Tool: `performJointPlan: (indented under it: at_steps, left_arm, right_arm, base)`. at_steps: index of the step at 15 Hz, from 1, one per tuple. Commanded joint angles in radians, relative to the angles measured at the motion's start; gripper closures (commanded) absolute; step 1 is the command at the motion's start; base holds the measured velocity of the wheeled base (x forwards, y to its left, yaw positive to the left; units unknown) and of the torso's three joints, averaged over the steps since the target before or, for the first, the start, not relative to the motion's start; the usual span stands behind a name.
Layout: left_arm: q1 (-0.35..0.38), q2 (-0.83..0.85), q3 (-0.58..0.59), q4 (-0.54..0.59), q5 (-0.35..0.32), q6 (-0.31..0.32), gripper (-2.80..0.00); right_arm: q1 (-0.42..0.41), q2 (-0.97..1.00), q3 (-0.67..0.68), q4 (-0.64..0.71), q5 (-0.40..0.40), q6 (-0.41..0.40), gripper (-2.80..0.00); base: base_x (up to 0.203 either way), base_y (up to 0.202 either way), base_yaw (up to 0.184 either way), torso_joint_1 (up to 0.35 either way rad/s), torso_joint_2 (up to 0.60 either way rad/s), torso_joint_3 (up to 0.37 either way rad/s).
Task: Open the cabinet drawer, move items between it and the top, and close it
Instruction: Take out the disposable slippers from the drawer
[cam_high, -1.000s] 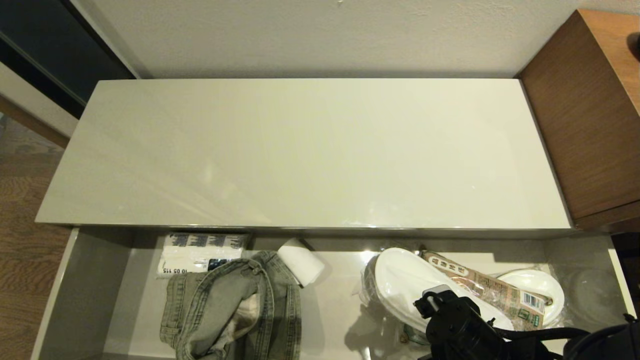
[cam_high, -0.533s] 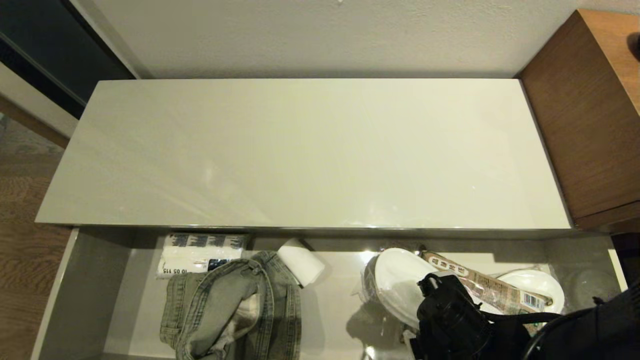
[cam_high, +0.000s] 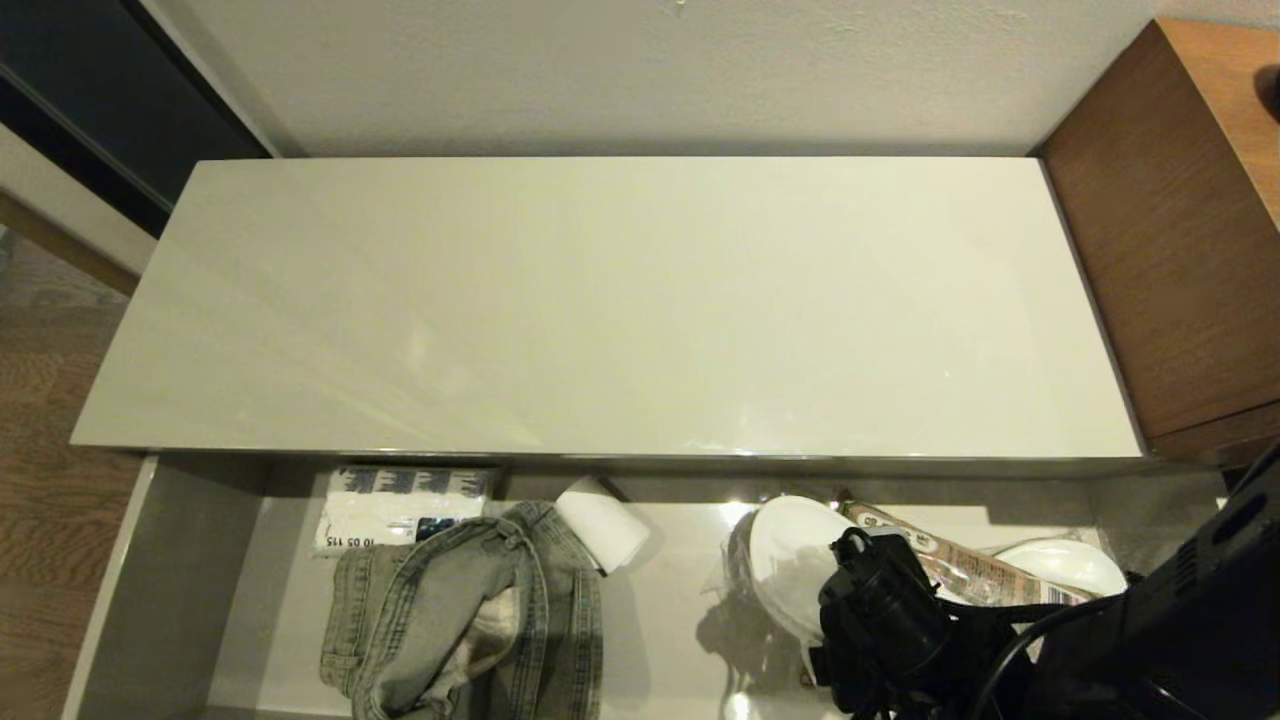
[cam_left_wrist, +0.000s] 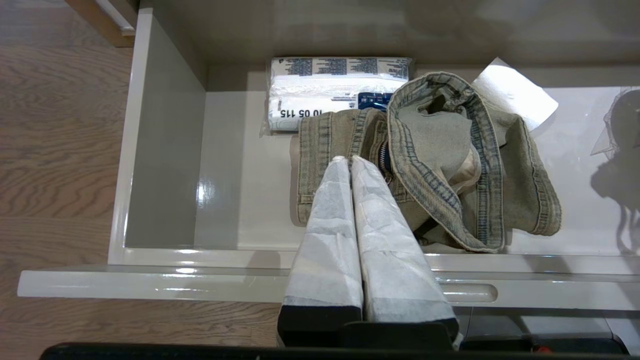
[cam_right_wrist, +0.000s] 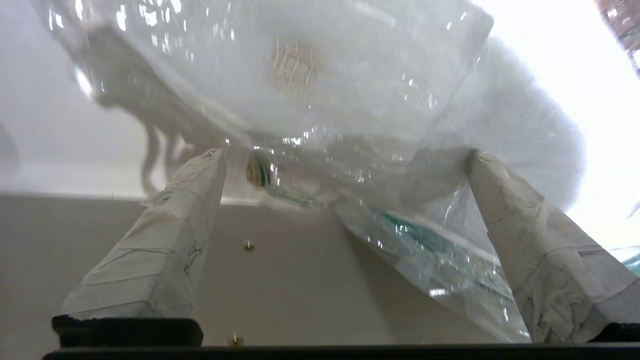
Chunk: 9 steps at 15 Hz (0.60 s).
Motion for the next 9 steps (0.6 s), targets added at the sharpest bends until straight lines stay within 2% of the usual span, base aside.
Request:
performJointPlan:
  at_steps: [1,6,9]
  left_arm:
    - [0.0,0.002,0.0,0.0,0.0,0.0,0.0]
    - [0.0,0.002,0.0,0.0,0.0,0.0,0.0]
    - [0.0,0.002,0.0,0.0,0.0,0.0,0.0]
  right_arm:
    - [-0.002,0.013,0.001,-0.013,-0.013,0.002,-2.8]
    - [-0.011,0.021,-0.007,-0.014,-0.026,0.005,-2.8]
    - [-0.011,0.066,-0.019,-0.031,-0.084,0.007,-2.8]
  base:
    - [0.0,0.0,0.0,0.0,0.0,0.0]
    - [0.0,0.0,0.0,0.0,0.0,0.0]
    - [0.0,0.0,0.0,0.0,0.0,0.0]
